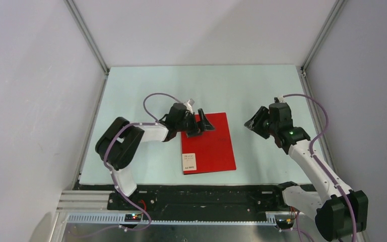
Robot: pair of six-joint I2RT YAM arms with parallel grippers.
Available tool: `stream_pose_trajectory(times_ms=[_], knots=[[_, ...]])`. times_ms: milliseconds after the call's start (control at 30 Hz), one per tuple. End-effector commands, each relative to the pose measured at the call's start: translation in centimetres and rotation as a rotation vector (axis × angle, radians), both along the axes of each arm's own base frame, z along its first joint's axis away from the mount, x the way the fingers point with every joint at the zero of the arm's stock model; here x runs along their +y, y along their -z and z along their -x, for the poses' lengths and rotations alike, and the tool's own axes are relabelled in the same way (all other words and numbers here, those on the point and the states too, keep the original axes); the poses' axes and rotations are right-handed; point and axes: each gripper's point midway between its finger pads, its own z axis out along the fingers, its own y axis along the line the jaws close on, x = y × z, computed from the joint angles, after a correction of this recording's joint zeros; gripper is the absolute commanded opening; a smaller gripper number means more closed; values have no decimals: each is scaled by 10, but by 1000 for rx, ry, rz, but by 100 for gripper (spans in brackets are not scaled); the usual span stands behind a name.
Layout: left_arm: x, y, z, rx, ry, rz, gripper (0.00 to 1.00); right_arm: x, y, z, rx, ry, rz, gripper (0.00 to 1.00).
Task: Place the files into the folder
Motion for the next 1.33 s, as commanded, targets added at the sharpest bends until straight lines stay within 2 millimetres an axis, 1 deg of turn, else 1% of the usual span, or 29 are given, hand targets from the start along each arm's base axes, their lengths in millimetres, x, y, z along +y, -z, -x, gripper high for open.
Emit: stream_pose_trajectory(times_ms=[0, 33, 67, 100, 133, 167, 200, 233, 267, 300, 333, 367, 400, 433, 467, 500, 533, 567, 600, 667, 733, 867, 1000, 1167, 1300], knots=[[4, 12, 5, -18, 24, -39, 100, 4, 6, 0, 2, -2, 19, 53], [4, 7, 4, -28, 24, -39, 100, 6, 6, 0, 0, -8, 20, 53], [6, -2, 4, -34, 25, -46, 100, 6, 6, -1, -7, -6, 24, 53], [4, -22, -3, -82, 25, -45, 100, 9, 5, -1, -12, -12, 22, 53], [9, -23, 2, -58, 31, -80, 100, 11, 1, -2, -25, -17, 14, 53], [7, -51, -10, -133, 30, -86, 100, 13, -1, -2, -30, -21, 6, 54], [19, -47, -6, -112, 26, -168, 100, 16, -6, -4, -42, -29, -5, 54], [23, -71, -9, -130, 18, -190, 100, 20, -14, -5, -57, -40, -17, 55], [27, -91, -19, -191, -3, -218, 100, 26, -19, -4, -67, -58, -26, 56], [35, -107, -15, -207, -11, -237, 100, 32, -27, -5, -86, -73, -33, 59], [43, -122, -21, -260, -39, -267, 100, 37, -32, -4, -96, -91, -36, 63], [53, -138, -16, -287, -52, -287, 100, 41, -42, -6, -115, -101, -41, 66], [62, -152, -20, -342, -75, -323, 100, 46, -47, -5, -123, -122, -42, 70], [73, -165, -14, -364, -87, -349, 100, 50, -57, -6, -144, -135, -50, 82], [85, -174, -16, -405, -114, -395, 100, 56, -63, -5, -153, -162, -57, 90], [99, -187, -12, -431, -152, -424, 100, 61, -74, -6, -172, -183, -73, 97], [108, -204, -8, -469, -168, -416, 100, 65, -79, -5, -184, -199, -76, 99], [113, -209, -4, -479, -169, -422, 100, 69, -89, -6, -199, -217, -86, 99], [121, -221, 1, -504, -186, -405, 100, 71, -92, -7, -204, -227, -83, 99], [131, -232, 9, -527, -198, -384, 100, 75, -105, -8, -233, -243, -90, 99], [143, -237, 17, -535, -228, -379, 100, 78, -110, -10, -248, -253, -96, 100], [159, -236, 26, -528, -273, -374, 100, 82, -115, -13, -267, -257, -103, 99], [165, -234, 30, -513, -288, -380, 100, 85, -108, -15, -255, -272, -83, 99], [170, -234, 32, -520, -297, -387, 100, 83, -96, -16, -223, -267, -54, 99], [170, -230, 32, -501, -285, -396, 100, 80, -90, -16, -205, -259, -35, 99]])
